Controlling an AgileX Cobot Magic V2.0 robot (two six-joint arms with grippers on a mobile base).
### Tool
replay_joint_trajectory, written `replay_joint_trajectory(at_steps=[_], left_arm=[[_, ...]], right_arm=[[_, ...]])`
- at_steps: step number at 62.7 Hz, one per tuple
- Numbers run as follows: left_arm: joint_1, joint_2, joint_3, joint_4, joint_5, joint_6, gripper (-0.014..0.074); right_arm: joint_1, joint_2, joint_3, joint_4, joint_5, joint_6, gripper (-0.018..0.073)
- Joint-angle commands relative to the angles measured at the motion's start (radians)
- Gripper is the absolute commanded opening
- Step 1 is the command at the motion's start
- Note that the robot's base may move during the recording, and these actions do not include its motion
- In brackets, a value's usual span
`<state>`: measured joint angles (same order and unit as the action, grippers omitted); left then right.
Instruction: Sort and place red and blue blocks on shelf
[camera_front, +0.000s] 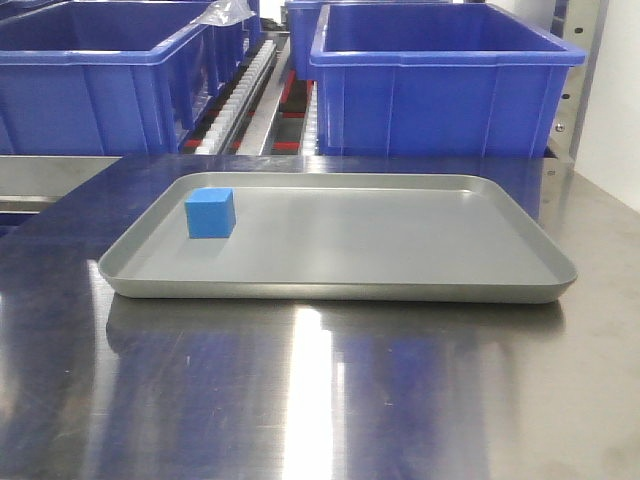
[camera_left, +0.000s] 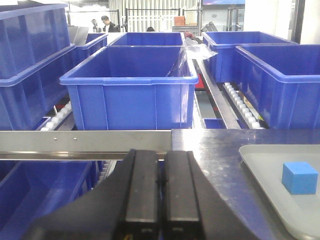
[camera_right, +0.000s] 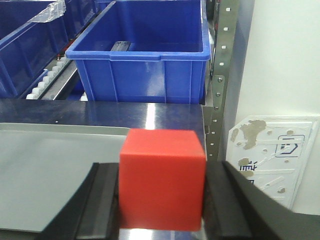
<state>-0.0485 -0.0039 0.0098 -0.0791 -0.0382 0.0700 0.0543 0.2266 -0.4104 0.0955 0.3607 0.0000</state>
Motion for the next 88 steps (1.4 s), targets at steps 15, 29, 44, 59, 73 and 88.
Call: replay_joint_trajectory(at_steps=[15, 29, 44, 59, 73, 88], left_arm=[[-0.006, 0.028, -0.035, -0.003, -0.08, -0.037, 0.0124], [-0.006, 0.247, -0.2, 0.094, -0.074, -0.177, 0.0124], [-0.006, 0.49, -0.376, 0.132, 0.018, -0.438, 0.0124], [-0.101, 0.72, -0.559, 0.245, 0.195, -0.592, 0.0124], [-0.284, 0.981, -0.762, 0.317, 0.415, -0.592, 0.0124], [-0.407, 1.252, -1.0, 0.385, 0.633, -0.626, 0.0136]], right_arm=[[-0.005, 0.008, -0.027, 0.002, -0.085, 0.0, 0.0056], [-0.005, 0.008, -0.027, 0.002, -0.085, 0.0, 0.0056], [-0.005, 0.008, -0.027, 0.002, -0.085, 0.0, 0.0056], [-0.005, 0.008, -0.027, 0.002, -0.085, 0.0, 0.0056], [-0.005, 0.008, -0.027, 0.002, -0.085, 0.0, 0.0056], [-0.005, 0.008, -0.027, 0.002, -0.085, 0.0, 0.0056]])
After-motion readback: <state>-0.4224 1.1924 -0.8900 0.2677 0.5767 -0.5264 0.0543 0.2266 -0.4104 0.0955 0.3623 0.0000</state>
